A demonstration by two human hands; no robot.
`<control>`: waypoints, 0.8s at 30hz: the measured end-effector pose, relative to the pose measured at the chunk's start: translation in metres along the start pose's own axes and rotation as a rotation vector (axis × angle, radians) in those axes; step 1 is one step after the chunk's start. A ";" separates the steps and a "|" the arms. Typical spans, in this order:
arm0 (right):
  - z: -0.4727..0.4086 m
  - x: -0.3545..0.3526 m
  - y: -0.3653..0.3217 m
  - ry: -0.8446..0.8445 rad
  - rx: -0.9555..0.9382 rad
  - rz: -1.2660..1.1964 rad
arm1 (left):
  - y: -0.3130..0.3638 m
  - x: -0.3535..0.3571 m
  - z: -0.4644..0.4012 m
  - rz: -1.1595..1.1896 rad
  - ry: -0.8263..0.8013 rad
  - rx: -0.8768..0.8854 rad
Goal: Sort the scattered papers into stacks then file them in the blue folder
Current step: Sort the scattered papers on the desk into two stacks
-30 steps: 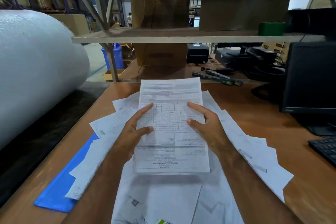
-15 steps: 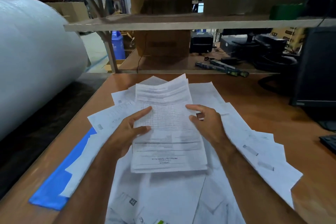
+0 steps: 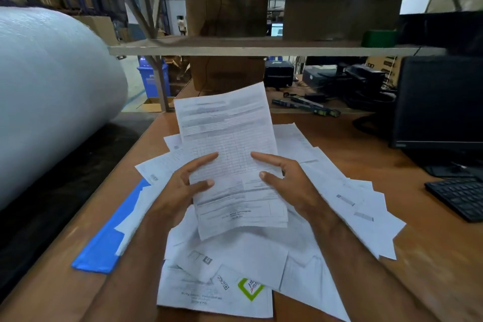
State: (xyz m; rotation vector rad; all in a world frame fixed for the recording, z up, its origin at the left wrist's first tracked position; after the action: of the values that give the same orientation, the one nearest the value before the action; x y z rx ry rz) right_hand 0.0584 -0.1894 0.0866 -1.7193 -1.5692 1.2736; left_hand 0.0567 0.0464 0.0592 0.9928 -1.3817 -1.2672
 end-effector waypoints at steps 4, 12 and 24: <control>0.004 -0.003 0.001 0.052 0.016 0.012 | 0.013 -0.006 0.007 -0.035 0.134 0.136; 0.012 0.028 0.005 -0.112 0.060 -0.180 | 0.016 -0.009 0.043 -0.039 0.147 0.046; 0.029 0.013 0.016 -0.120 0.070 -0.116 | -0.005 0.000 0.034 0.019 0.127 -0.076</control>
State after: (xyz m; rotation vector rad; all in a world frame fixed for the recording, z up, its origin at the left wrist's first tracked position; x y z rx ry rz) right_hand 0.0406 -0.1872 0.0560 -1.5113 -1.6459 1.3778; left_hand 0.0234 0.0526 0.0552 0.9886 -1.2345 -1.2128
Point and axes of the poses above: each hand's wrist, its own z-axis away from the middle knuckle, its own x-axis out of the palm, y = z × x, the point moved 8 cm from there along -z, towards the middle knuckle, and after that the axes turned 8 degrees about -x, right-handed, at the moved point
